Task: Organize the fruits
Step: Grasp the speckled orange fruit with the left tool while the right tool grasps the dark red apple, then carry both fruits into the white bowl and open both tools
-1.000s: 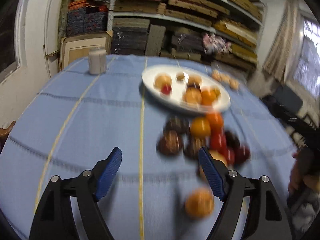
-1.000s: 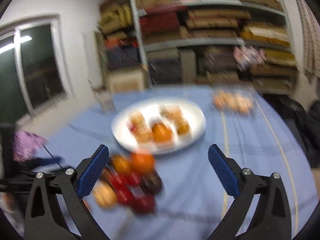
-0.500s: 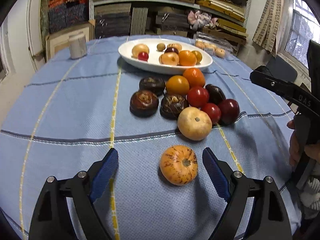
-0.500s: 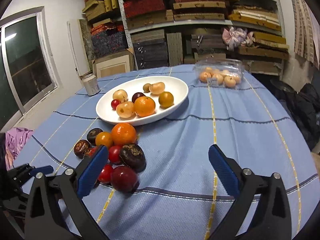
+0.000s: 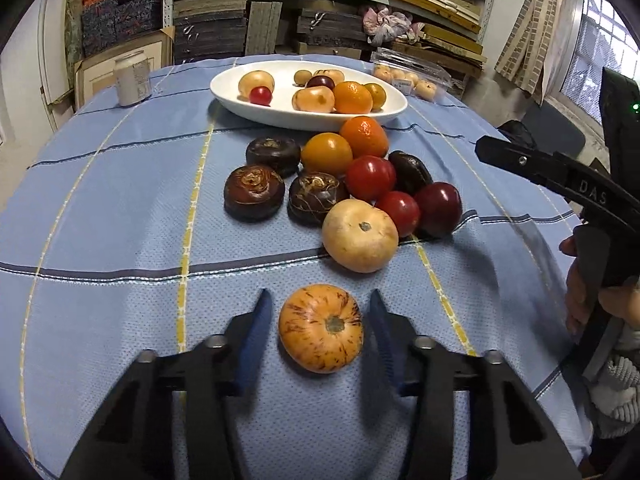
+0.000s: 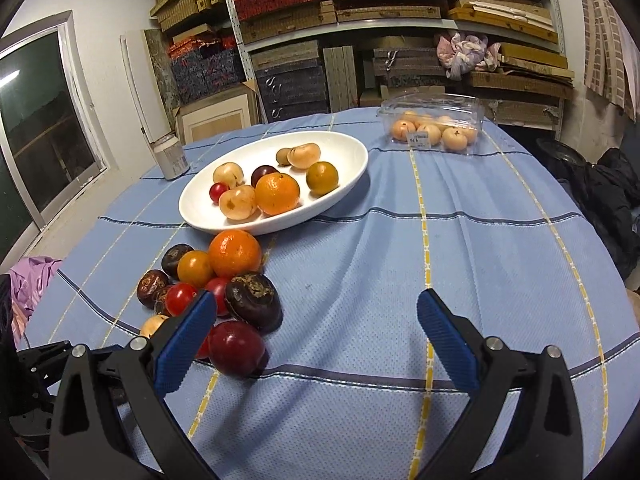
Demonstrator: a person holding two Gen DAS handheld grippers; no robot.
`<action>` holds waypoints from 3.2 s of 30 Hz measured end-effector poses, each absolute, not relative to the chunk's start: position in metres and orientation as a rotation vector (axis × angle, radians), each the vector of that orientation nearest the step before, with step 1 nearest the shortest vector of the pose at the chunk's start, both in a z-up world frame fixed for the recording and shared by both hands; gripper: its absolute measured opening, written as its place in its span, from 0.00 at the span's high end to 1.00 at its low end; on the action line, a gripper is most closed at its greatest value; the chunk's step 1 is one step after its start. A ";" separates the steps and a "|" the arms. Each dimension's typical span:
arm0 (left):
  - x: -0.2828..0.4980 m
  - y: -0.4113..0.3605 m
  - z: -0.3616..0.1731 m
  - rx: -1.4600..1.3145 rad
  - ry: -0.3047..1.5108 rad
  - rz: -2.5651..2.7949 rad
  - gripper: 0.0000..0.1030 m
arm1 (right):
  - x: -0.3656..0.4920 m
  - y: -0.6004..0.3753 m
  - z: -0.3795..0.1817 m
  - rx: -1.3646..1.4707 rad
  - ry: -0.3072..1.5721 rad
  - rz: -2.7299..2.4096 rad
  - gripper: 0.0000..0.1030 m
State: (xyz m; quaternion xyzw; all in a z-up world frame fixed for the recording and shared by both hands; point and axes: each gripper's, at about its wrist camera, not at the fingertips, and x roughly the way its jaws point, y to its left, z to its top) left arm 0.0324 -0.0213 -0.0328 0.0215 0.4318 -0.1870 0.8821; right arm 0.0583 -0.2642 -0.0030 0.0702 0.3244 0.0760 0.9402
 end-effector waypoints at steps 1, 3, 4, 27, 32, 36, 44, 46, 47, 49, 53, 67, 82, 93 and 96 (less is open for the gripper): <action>0.033 -0.021 -0.033 0.042 0.901 -0.392 0.63 | 0.059 -0.264 -0.003 0.144 0.663 0.156 0.04; 0.032 -0.022 -0.033 0.043 0.900 -0.394 0.63 | 0.059 -0.265 -0.004 0.145 0.663 0.157 0.04; 0.032 -0.021 -0.033 0.042 0.898 -0.392 0.63 | 0.059 -0.264 -0.004 0.145 0.663 0.157 0.04; 0.035 0.001 -0.025 -0.004 0.850 -0.299 0.63 | 0.065 -0.231 -0.026 0.051 0.763 0.336 0.34; 0.036 0.000 -0.026 -0.002 0.857 -0.305 0.63 | 0.068 -0.225 -0.031 0.062 0.805 0.379 0.49; 0.036 -0.002 -0.028 0.002 0.866 -0.311 0.63 | 0.073 -0.229 -0.035 0.121 0.829 0.408 0.53; 0.040 -0.002 -0.031 -0.010 0.888 -0.314 0.63 | 0.072 -0.225 -0.033 0.099 0.817 0.411 0.62; 0.041 -0.001 -0.033 -0.013 0.893 -0.314 0.63 | 0.069 -0.222 -0.032 0.083 0.811 0.408 0.62; 0.041 -0.001 -0.033 -0.014 0.892 -0.314 0.63 | 0.069 -0.222 -0.032 0.079 0.809 0.406 0.62; 0.041 -0.001 -0.032 -0.013 0.892 -0.314 0.63 | 0.068 -0.220 -0.031 0.064 0.804 0.402 0.62; 0.041 -0.001 -0.032 -0.016 0.892 -0.315 0.63 | 0.063 -0.216 -0.027 0.026 0.775 0.392 0.62; 0.040 -0.002 -0.032 -0.018 0.890 -0.326 0.63 | 0.051 -0.216 -0.013 -0.004 0.708 0.364 0.62; 0.056 -0.012 0.008 0.035 0.783 -0.297 0.63 | 0.048 -0.233 0.007 0.072 0.646 0.356 0.62; 0.146 -0.051 0.090 0.066 0.613 -0.311 0.63 | 0.110 -0.272 0.106 0.204 0.480 0.302 0.62; 0.170 -0.062 0.087 0.081 0.601 -0.296 0.63 | 0.141 -0.273 0.115 0.231 0.468 0.297 0.62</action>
